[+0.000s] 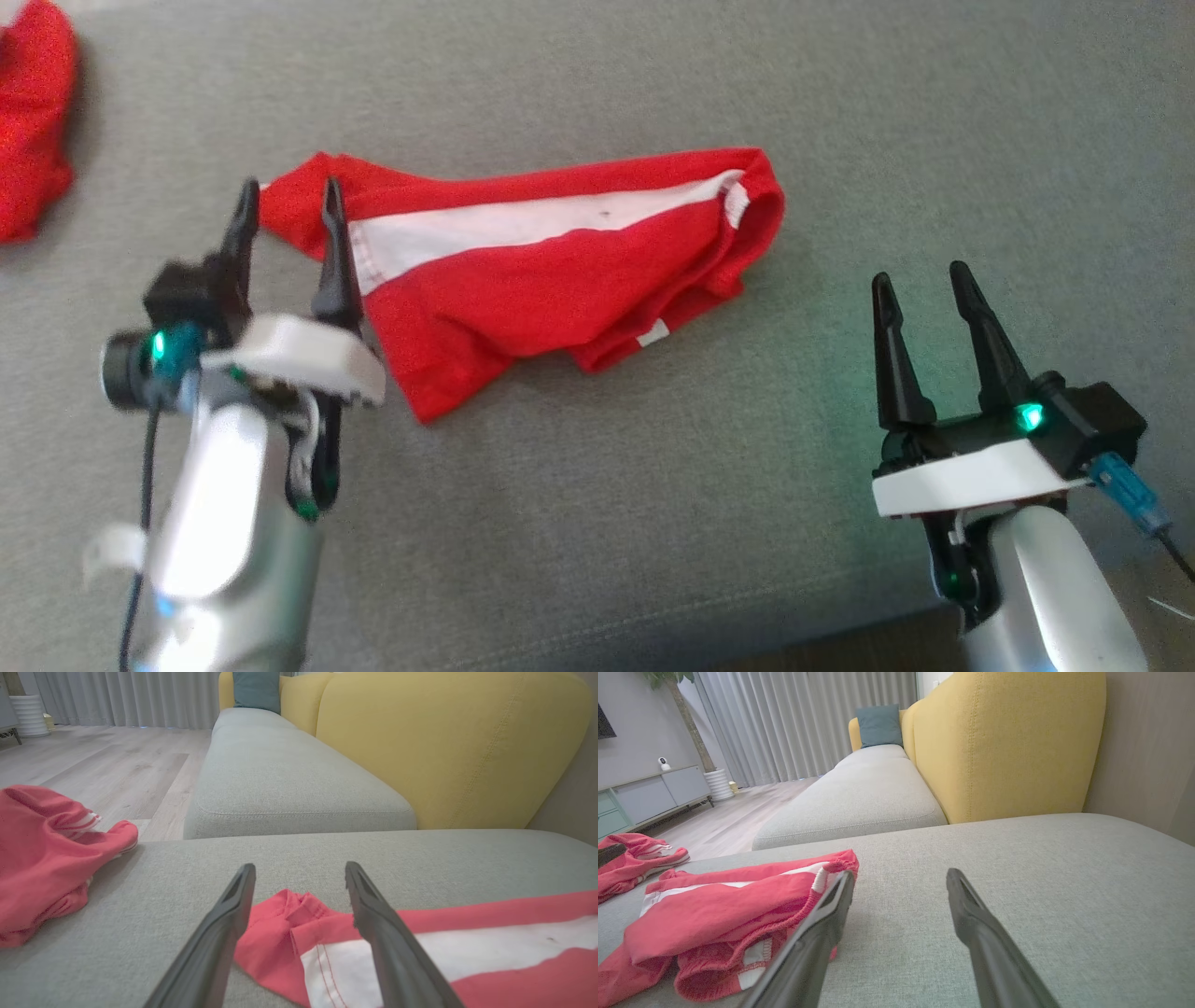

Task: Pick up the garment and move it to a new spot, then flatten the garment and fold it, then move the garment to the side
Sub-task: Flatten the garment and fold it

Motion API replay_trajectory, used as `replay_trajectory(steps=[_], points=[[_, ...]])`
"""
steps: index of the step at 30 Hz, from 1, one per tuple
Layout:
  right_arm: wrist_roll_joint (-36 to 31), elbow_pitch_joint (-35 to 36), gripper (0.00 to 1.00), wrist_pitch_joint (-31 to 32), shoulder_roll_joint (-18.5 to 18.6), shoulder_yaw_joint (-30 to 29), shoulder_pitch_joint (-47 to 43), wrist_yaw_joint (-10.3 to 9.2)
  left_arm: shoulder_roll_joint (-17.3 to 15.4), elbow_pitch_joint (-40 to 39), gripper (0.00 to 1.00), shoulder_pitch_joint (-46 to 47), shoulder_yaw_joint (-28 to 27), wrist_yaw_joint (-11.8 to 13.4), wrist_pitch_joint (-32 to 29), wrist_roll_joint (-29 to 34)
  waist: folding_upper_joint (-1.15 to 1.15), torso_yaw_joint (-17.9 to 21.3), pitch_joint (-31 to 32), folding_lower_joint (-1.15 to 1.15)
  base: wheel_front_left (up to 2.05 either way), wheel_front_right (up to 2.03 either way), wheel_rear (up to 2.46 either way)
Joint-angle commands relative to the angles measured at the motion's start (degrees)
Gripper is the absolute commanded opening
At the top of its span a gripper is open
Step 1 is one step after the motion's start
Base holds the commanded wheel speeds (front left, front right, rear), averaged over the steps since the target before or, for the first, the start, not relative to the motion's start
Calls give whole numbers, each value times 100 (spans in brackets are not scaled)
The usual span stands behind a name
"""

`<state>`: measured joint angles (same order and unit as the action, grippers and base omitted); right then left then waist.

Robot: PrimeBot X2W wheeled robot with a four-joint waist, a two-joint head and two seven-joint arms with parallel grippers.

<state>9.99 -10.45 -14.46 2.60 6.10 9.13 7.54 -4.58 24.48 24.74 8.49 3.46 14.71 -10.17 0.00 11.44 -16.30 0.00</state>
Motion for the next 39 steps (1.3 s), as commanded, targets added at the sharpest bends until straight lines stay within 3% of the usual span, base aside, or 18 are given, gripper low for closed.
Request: replay_trajectory(steps=[1,9,21,39], points=[[-45,145,100,-54,28,92,71,-5,-57,-250,100,-89,-189,-38,29,21,0,-121,132,0,0,0,0],[-232,39,100,-54,28,29,-54,-5,118,-1107,100,-1149,-140,-118,29,-25,0,-491,693,0,0,0,0],[-243,-158,100,-54,28,36,-375,-5,167,-1941,100,-2540,67,56,29,-293,0,-749,1400,0,0,0,0],[-208,-253,100,-54,28,167,-506,-5,169,-2319,100,-3076,212,355,29,-369,0,-725,1616,0,0,0,0]])
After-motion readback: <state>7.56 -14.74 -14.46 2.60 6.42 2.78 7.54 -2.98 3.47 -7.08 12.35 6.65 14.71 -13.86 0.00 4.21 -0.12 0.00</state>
